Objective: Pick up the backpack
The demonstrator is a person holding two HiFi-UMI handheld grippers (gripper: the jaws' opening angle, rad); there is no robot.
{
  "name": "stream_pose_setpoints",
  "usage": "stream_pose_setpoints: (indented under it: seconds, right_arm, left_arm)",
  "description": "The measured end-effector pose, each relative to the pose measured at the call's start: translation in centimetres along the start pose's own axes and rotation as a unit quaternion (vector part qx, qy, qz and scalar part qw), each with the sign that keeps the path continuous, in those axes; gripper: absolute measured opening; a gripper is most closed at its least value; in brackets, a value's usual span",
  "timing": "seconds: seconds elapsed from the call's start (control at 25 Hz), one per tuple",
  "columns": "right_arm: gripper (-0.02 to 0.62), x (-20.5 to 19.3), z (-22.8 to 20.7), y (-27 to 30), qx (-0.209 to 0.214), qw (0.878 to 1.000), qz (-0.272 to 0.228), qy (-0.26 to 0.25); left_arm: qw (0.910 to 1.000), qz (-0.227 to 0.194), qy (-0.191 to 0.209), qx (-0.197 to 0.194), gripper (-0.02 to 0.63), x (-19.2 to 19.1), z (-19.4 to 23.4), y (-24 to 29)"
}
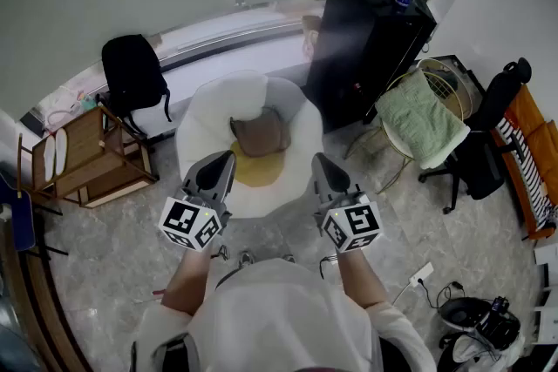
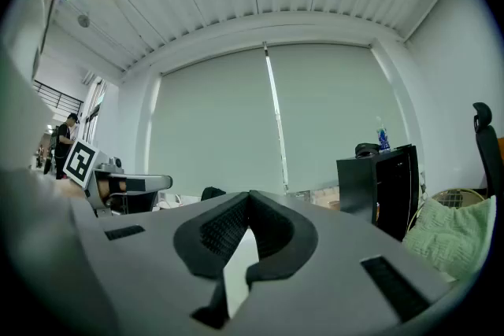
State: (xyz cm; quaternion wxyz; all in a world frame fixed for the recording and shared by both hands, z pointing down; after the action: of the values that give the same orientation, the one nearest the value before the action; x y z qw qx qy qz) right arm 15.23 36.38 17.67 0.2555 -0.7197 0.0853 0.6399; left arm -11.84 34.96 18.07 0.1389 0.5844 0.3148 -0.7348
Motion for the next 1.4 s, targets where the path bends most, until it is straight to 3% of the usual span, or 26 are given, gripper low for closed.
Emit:
stream_pose_setpoints:
  seconds: [0.32, 0.6, 1.04, 1.4]
  right_arm:
    - [0.029, 0.0, 0.2, -0.1, -0.006, 0.999, -0.020, 0.029]
    - [0.031, -0.6, 0.9, 0.5, -0.011, 0.999, -0.008, 0.030]
    - [0.031, -2.2, 3.1, 2.0, -0.066, 0.997, -0.013, 0.028]
    - [0.031, -2.5, 1.2, 3.3, -0.063, 0.998, 0.001, 0.026]
  left_arm:
    - [1.0000, -0.001, 0.000, 0.008, 0.031, 0.2, 0.5, -0.6]
    - [1.0000, -0.006, -0.006, 0.004, 0.032, 0.3, 1.5, -0.9]
    - [0.9992, 0.025, -0.017, -0.026, 0.032, -0.7, 5.9, -1.7]
    - [0.9989, 0.026, -0.030, -0.026, 0.032, -1.7, 6.3, 0.5]
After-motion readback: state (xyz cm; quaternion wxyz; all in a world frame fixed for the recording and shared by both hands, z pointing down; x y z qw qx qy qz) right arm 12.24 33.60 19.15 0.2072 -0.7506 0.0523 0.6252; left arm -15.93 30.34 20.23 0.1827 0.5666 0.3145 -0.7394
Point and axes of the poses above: the fingertips, and each gripper's own axes: y forward along the fingers, z to its left, x out of its top, the point moved 9 cm from there along -y, backward along the fingers, and after that the axes turned 15 degrees about -z, right-handed, at the moved point
